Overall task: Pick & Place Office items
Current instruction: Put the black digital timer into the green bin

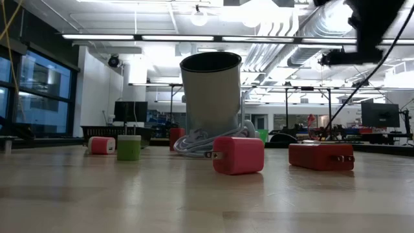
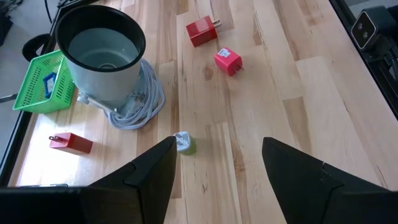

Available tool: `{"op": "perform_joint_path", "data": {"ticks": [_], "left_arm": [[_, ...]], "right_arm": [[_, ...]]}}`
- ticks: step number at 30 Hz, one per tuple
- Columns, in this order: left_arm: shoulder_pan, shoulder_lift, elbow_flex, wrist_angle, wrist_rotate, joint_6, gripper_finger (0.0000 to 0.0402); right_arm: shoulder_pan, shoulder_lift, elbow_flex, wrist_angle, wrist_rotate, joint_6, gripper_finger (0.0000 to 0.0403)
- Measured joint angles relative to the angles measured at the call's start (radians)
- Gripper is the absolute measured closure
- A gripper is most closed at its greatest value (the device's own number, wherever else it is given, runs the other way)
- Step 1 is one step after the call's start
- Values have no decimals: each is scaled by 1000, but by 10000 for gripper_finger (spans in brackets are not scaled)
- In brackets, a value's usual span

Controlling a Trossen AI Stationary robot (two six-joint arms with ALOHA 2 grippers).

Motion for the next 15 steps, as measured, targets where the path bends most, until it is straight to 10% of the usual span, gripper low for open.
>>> {"op": "perform_joint_path", "data": {"ticks": [15], "left_arm": [[0,0,0,0,0,0,174]], "right_arm": [[-336,-140,4,62,4,-416,257]]}}
